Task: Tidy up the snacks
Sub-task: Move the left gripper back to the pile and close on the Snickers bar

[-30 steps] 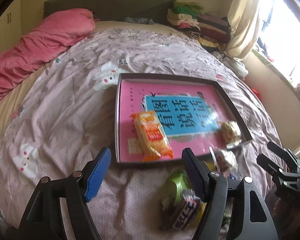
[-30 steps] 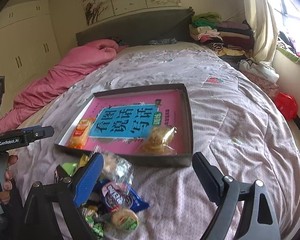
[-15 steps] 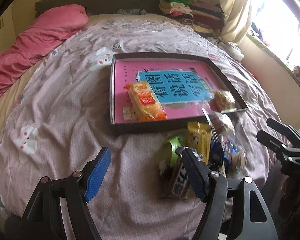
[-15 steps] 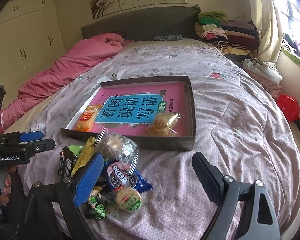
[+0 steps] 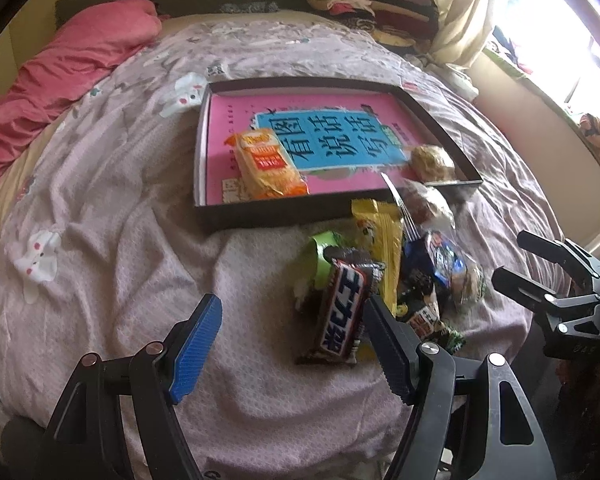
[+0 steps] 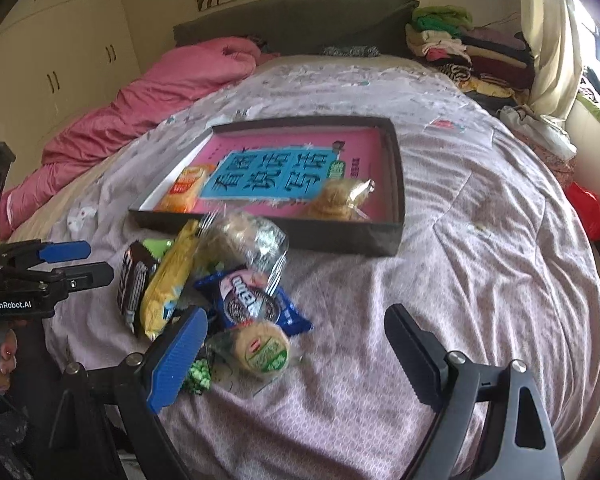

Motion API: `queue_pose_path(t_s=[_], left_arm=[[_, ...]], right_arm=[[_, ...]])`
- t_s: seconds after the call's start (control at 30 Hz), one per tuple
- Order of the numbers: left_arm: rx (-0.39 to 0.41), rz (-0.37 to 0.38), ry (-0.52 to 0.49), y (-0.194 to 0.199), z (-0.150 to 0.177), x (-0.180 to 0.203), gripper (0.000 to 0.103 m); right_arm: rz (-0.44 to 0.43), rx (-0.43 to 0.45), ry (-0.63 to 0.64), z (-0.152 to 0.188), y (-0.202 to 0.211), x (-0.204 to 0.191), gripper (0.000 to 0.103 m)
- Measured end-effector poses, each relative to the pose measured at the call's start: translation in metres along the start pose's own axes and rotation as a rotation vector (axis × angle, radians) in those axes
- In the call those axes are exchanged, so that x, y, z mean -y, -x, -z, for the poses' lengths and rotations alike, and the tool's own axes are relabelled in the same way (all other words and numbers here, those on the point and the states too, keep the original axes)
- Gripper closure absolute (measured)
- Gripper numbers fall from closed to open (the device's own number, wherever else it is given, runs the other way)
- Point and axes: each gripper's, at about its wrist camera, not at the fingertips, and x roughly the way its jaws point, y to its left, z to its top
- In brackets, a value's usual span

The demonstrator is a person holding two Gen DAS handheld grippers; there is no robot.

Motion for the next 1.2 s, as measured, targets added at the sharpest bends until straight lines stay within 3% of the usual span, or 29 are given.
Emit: queue_pose_path(t_s=[0.37, 0.63, 0.83, 0.93, 1.2], left_arm=[[-0.075, 0.031, -0.008, -0.020, 0.008, 0.004, 0.028], [-0.108, 0.050, -0.027, -0.031, 0.012, 0.010, 0.028], [-0.114, 0.079, -0.003, -0.034, 0.012, 0.006, 0.028], [-0.114, 0.086, 0.006, -0.036, 0.011, 0.005, 0.028], [-0.116, 0.121, 0.014, -0.039, 0.011, 0.006, 0.044]], right_arm=[[-0.047, -0.094, 0.051, 0.011, -0.023, -0.010, 0.013], [-0.049, -0.114, 0.088, 0.014, -0.033, -0.014, 0.014], [-0.056, -0.118, 0.112, 0.013, -0.040, -0.017, 0.031], [-0.065, -0.117, 0.128, 0.013, -0.041, -0.020, 0.047], [-0.087, -0.097, 0.138, 0.012, -0.037, -0.023, 0.065]])
